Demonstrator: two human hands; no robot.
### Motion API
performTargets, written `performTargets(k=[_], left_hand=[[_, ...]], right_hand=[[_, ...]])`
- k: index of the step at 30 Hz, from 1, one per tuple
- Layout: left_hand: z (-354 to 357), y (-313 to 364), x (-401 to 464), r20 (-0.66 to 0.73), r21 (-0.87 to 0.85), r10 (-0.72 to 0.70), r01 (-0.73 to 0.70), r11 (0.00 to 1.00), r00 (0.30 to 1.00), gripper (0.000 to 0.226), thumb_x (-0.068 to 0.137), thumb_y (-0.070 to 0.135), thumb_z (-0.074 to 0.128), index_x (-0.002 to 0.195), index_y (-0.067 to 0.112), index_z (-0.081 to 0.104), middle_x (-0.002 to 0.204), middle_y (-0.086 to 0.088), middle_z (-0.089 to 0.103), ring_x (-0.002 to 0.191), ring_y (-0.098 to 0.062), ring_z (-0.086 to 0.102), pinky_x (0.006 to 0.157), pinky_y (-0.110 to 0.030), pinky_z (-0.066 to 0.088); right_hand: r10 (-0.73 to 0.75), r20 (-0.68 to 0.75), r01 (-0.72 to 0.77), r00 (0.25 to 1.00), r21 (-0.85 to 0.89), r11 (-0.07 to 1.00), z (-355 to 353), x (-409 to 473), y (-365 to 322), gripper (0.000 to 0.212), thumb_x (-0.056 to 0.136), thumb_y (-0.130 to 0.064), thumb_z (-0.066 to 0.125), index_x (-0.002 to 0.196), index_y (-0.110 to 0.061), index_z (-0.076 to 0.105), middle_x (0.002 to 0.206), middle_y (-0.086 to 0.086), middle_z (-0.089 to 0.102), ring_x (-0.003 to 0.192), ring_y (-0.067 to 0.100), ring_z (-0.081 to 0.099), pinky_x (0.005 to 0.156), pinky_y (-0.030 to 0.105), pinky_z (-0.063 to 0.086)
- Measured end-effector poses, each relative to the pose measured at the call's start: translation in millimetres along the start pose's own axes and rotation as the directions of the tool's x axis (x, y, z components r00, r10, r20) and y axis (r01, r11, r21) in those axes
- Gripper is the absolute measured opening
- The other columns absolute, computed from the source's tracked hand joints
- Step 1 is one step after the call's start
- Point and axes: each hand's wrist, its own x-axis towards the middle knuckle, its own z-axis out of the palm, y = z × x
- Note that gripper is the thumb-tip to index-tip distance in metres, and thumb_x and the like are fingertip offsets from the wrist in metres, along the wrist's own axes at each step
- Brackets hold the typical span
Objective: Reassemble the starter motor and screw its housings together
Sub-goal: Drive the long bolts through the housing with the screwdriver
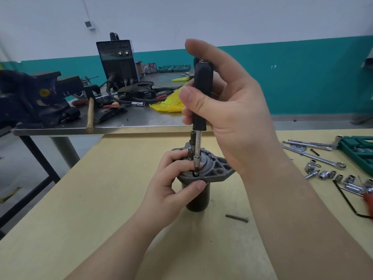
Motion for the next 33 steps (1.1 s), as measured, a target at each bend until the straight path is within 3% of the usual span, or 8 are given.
performTargets(k=[6,11,14,17,21,24,27,33], left_hand=[[-1,0,2,0.0,0.004,-0.006,0.006,1.0,1.0,0.031,0.091,0.027,0.079,0.12,0.035,0.076,0.137,0.006,0.058,0.14,-0.028,0.053,0.111,-0.045,0.05],[0,1,1,-0.003,-0.009,-0.023,0.023,1.0,1.0,0.029,0.09,0.028,0.078,0.118,0.034,0.076,0.136,0.008,0.058,0.14,-0.032,0.052,0.113,-0.051,0.048],[0,2,0,-0.007,-0.011,-0.02,0.02,1.0,1.0,0.029,0.09,0.028,0.079,0.118,0.034,0.077,0.137,0.004,0.058,0.14,-0.032,0.053,0.113,-0.052,0.048],[0,2,0,-0.004,-0.009,-0.007,0.007,1.0,1.0,0.03,0.09,0.028,0.079,0.119,0.034,0.076,0.137,0.002,0.058,0.14,-0.03,0.053,0.112,-0.049,0.049],[0,1,0,-0.007,-0.014,-0.013,0.013,1.0,1.0,0.03,0.09,0.027,0.079,0.118,0.037,0.076,0.137,0.003,0.058,0.141,-0.032,0.051,0.113,-0.049,0.048],[0,0,0,-0.007,-0.013,-0.027,0.027,1.0,1.0,0.029,0.089,0.027,0.079,0.118,0.033,0.077,0.136,0.001,0.058,0.141,-0.033,0.051,0.114,-0.052,0.048],[-1,1,0,0.0,-0.004,-0.029,0.029,1.0,1.0,0.03,0.09,0.026,0.079,0.119,0.031,0.077,0.135,0.0,0.059,0.138,-0.034,0.054,0.11,-0.059,0.049],[-1,2,-1,-0.003,-0.004,-0.026,0.026,1.0,1.0,0.03,0.09,0.025,0.08,0.119,0.031,0.077,0.135,0.001,0.059,0.136,-0.032,0.055,0.11,-0.058,0.05]], right_hand=[[0.08,0.017,-0.082,0.997,0.129,0.988,-2,2,-1,0.039,0.107,-0.026,0.056,0.144,-0.028,0.067,0.097,0.009,0.068,0.084,0.025,0.065,0.078,0.041,0.06],[0.078,0.04,-0.083,0.996,0.165,0.983,-3,-1,0,0.037,0.109,-0.022,0.051,0.142,-0.021,0.066,0.1,0.008,0.068,0.09,0.026,0.064,0.081,0.04,0.058],[0.036,-0.012,-0.035,0.999,0.086,0.996,2,-1,0,0.03,0.104,-0.019,0.063,0.132,-0.025,0.069,0.093,-0.003,0.069,0.086,0.022,0.064,0.078,0.04,0.061],[-0.047,-0.111,0.037,0.993,-0.092,0.995,4,0,0,0.037,0.096,-0.022,0.079,0.13,-0.03,0.068,0.082,-0.009,0.063,0.081,0.023,0.063,0.08,0.053,0.064],[-0.156,-0.187,0.102,0.97,-0.269,0.958,10,0,2,0.034,0.093,-0.026,0.083,0.126,-0.028,0.073,0.088,-0.014,0.069,0.08,0.01,0.064,0.08,0.034,0.061],[-0.062,-0.132,0.041,0.989,-0.157,0.987,11,-2,1,0.032,0.103,-0.023,0.07,0.135,-0.021,0.071,0.099,-0.014,0.075,0.095,0.012,0.073,0.087,0.037,0.063],[0.058,-0.012,-0.058,0.998,0.0,0.998,4,-2,-2,0.031,0.108,-0.018,0.057,0.137,-0.017,0.068,0.107,0.004,0.08,0.095,0.024,0.078,0.081,0.037,0.064],[0.048,0.055,-0.047,0.997,-0.016,0.999,0,-1,-1,0.045,0.099,-0.016,0.072,0.143,-0.023,0.064,0.092,-0.005,0.076,0.09,0.023,0.075,0.084,0.051,0.065]])
